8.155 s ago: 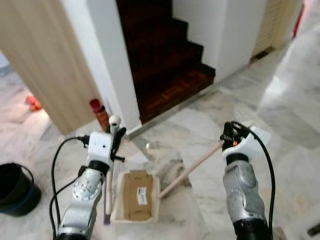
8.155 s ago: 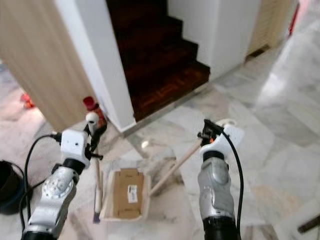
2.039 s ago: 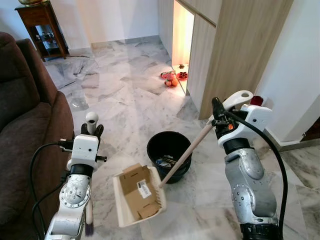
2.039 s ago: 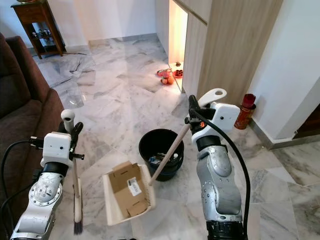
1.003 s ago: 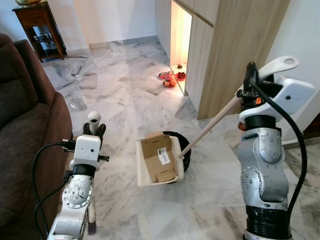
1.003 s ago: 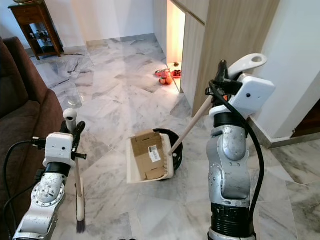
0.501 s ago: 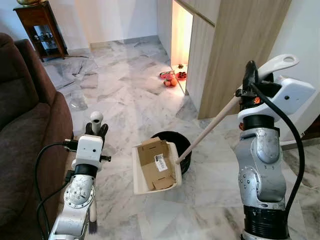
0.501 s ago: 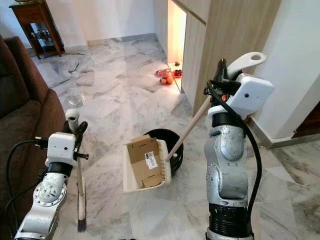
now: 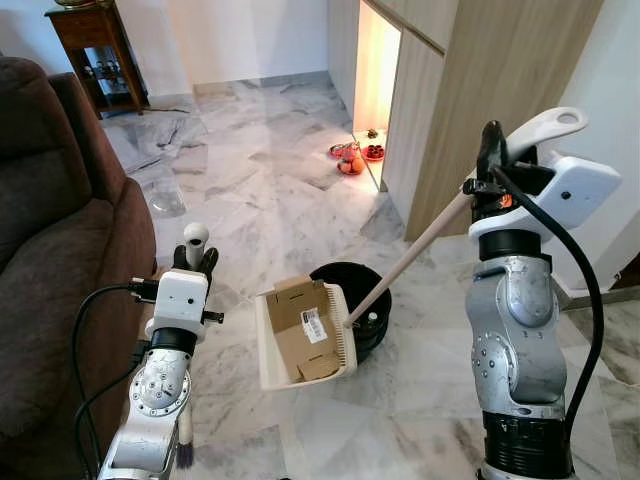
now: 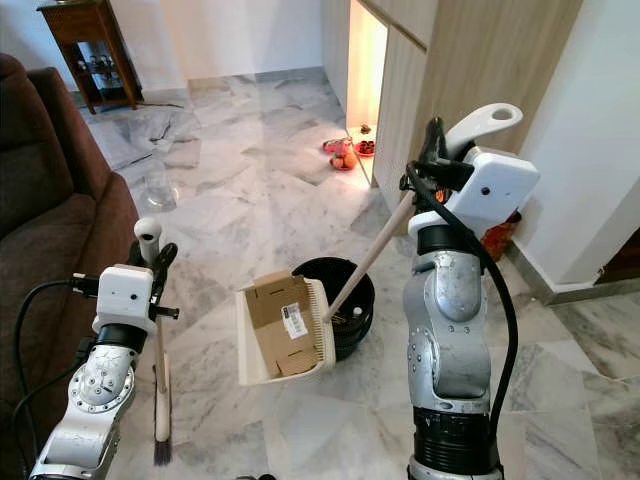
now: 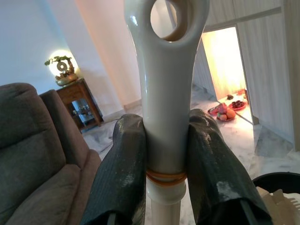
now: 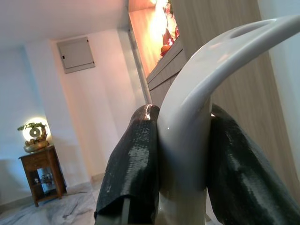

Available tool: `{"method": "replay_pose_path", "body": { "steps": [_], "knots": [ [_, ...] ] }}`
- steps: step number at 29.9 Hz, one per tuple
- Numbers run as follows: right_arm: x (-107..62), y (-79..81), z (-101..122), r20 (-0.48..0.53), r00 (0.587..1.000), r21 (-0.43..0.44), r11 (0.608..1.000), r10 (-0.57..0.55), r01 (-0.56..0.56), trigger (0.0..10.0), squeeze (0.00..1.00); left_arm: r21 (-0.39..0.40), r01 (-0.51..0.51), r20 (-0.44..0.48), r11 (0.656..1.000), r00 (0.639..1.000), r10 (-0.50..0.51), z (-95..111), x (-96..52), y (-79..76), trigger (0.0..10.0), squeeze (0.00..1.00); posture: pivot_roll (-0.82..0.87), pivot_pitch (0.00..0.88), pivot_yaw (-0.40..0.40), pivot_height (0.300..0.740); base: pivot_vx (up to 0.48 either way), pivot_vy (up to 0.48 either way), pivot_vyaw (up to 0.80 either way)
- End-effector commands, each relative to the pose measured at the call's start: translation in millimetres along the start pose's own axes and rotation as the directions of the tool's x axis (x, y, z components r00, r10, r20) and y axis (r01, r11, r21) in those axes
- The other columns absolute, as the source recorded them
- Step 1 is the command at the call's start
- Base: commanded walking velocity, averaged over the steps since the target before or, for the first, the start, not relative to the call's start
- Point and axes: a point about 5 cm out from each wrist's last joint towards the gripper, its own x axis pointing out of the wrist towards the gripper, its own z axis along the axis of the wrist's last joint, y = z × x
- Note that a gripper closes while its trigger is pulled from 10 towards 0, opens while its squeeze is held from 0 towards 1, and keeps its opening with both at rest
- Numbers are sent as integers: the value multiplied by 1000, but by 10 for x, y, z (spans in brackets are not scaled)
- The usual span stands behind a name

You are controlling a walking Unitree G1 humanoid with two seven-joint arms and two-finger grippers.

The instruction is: Sweep floor

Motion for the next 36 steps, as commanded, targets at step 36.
{"method": "replay_pose_path", "body": {
  "steps": [36],
  "knots": [
    [42, 123, 128, 69, 996, 49, 997, 56, -60, 10000, 0, 18, -16, 41, 1000, 999, 15, 72, 50, 51, 10000, 0, 150, 3, 58, 740, 304, 0, 62]
  ]
}}
